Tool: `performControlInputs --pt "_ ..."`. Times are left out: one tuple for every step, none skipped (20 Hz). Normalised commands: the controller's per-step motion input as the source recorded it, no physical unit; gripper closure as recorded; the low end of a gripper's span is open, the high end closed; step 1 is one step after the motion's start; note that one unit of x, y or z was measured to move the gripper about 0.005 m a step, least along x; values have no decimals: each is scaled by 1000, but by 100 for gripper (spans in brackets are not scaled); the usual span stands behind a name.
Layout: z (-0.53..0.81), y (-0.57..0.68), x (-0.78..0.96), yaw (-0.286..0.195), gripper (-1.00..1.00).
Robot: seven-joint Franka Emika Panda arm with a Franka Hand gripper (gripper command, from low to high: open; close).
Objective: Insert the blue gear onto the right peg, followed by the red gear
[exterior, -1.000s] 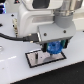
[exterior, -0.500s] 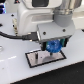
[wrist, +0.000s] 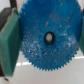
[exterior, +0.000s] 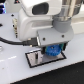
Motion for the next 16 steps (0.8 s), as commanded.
performControlInputs --pt "17 0 197 0 100" --pt "0 0 11 0 100" --pt "-312 -9 153 0 100" --pt "-255 4 139 0 100" --pt "-170 7 94 0 100" --pt "-163 6 68 0 100" --pt "-179 7 74 0 100" --pt "-186 6 65 0 100" --pt "-181 6 58 0 100" --pt "-159 6 52 0 100" --pt "-99 22 35 0 100" --pt "-38 51 39 0 100" --pt "-30 64 42 0 100" --pt "-4 55 29 0 100" --pt "32 42 -3 0 -100" --pt "56 52 -19 0 -100"
